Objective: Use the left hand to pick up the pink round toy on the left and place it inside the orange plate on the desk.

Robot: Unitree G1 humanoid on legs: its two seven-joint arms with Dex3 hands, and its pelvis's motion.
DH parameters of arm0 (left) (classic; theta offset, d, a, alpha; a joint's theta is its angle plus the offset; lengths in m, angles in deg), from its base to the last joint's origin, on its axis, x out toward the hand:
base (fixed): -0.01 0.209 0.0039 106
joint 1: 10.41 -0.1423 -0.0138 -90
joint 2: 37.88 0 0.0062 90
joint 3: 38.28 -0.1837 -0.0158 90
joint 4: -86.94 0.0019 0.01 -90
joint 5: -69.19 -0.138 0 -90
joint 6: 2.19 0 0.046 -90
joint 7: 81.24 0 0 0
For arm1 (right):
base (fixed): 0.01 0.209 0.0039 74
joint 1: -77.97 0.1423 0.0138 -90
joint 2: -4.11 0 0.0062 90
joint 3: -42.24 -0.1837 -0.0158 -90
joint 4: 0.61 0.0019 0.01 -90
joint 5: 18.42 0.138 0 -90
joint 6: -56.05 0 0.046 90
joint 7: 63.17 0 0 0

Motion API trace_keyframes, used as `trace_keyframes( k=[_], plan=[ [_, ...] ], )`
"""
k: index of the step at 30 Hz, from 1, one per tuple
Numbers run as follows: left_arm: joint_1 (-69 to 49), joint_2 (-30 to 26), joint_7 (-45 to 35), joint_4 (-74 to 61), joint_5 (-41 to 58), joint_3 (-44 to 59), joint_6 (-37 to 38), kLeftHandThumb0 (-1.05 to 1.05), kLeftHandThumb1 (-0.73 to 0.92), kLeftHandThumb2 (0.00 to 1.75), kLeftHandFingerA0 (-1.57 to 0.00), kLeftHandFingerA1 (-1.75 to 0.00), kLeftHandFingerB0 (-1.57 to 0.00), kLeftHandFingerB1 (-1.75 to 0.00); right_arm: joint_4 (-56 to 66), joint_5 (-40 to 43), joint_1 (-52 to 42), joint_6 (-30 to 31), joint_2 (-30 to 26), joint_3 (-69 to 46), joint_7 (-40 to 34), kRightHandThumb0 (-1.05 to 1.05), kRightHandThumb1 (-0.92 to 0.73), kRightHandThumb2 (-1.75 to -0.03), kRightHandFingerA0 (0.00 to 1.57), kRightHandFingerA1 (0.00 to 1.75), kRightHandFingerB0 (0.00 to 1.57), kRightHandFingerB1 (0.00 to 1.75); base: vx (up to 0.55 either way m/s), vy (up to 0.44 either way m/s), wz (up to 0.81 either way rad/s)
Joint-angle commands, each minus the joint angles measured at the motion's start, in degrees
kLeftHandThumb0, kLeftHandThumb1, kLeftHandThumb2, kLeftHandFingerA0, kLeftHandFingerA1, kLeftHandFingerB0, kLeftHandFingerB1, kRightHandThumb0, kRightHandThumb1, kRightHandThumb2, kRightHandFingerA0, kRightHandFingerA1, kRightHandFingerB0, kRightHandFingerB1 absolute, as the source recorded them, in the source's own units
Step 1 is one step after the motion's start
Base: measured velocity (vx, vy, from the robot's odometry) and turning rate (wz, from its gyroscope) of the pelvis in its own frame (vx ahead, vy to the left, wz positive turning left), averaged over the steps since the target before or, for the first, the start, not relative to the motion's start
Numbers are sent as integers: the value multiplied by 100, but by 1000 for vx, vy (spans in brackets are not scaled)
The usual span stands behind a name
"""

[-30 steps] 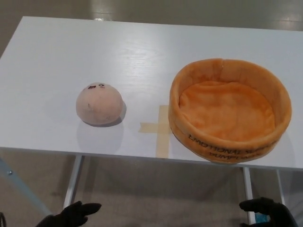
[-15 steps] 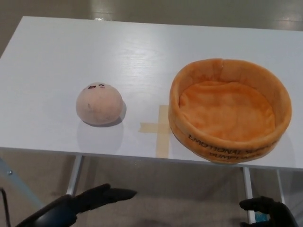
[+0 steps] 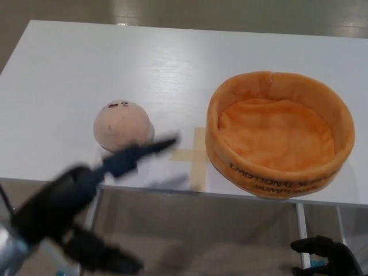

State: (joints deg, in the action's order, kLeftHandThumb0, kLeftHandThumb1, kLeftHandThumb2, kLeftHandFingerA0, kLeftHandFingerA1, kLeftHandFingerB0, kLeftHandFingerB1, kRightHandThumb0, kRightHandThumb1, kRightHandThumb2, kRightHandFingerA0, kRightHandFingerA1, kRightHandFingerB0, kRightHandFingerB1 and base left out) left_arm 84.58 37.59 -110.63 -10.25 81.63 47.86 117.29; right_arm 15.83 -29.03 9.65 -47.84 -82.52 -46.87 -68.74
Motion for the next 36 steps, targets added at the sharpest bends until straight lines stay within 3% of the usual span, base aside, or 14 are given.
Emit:
trace_keyframes(
  k=[1, 4, 9, 12, 36],
  plan=[
    [941, 329, 588, 989, -1026, 129, 87, -61, 39, 71, 0, 0, 0, -1, -23, 20, -27, -28, -20, -25, 40, -15, -58, -59, 45, 80, 46, 73, 0, 0, 0],
    [1339, 362, 697, 1442, -1316, 97, 45, -60, 39, 71, 0, 0, 0, -3, -20, 31, -26, -56, -19, -41, 33, -13, -54, -60, 48, 82, 48, 74, 0, 0, 0],
    [2087, 275, 1847, 2583, -2879, -72, 490, -60, 39, 71, 0, 0, 0, -3, -25, -7, -7, -62, -19, -12, 10, -15, -55, -59, 49, 82, 48, 74, 0, 0, 0],
    [2494, 130, 2499, 3145, -3663, -386, 340, -58, 35, 69, 0, 0, 0, -8, -29, -38, -6, -13, -18, 19, 2, -16, -58, -57, 48, 81, 48, 73, 0, 0, 0],
    [3792, -136, 4223, 5583, -5047, -1995, -434, -61, 39, 75, 0, 0, 0, -14, -30, 37, -8, -4, -22, -36, 111, -17, -56, -58, 50, 83, 48, 73, 0, 0, 0]
  ],
)
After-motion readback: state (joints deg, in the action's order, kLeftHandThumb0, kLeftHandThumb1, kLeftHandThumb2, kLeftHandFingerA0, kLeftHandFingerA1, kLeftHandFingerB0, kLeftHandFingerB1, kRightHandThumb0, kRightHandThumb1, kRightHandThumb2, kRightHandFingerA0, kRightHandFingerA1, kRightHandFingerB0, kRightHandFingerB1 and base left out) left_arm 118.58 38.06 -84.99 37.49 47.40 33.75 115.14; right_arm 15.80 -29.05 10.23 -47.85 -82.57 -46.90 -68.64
